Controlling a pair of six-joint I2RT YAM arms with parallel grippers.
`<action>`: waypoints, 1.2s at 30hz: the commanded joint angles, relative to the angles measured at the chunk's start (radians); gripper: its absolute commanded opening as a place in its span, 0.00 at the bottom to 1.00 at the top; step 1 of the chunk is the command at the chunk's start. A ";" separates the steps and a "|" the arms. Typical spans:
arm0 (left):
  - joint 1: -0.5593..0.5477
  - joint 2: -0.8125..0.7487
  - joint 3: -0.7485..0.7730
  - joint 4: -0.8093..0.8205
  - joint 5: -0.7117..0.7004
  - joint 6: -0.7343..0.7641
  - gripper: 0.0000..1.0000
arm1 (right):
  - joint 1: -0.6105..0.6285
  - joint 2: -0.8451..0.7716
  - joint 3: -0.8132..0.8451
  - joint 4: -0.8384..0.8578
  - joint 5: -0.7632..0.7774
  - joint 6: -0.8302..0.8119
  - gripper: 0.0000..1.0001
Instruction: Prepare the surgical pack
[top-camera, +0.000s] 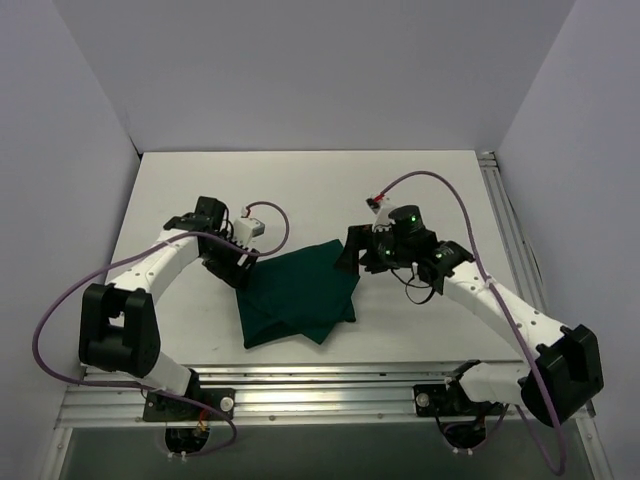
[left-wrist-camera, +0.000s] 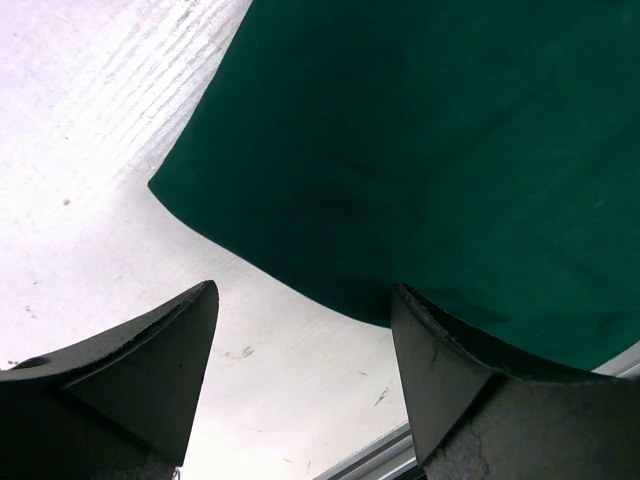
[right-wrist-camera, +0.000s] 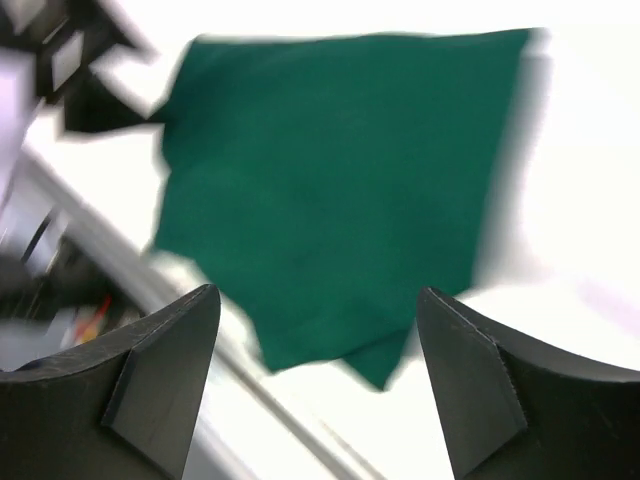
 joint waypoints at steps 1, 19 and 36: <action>0.008 0.030 0.023 0.014 0.048 -0.019 0.78 | -0.115 0.096 -0.027 -0.009 0.097 0.001 0.75; 0.013 0.185 0.061 0.086 0.102 0.022 0.03 | -0.117 0.469 -0.137 0.645 -0.037 0.211 0.18; 0.097 0.224 0.330 -0.052 0.109 0.139 0.60 | -0.126 0.517 0.082 0.459 0.106 0.149 0.57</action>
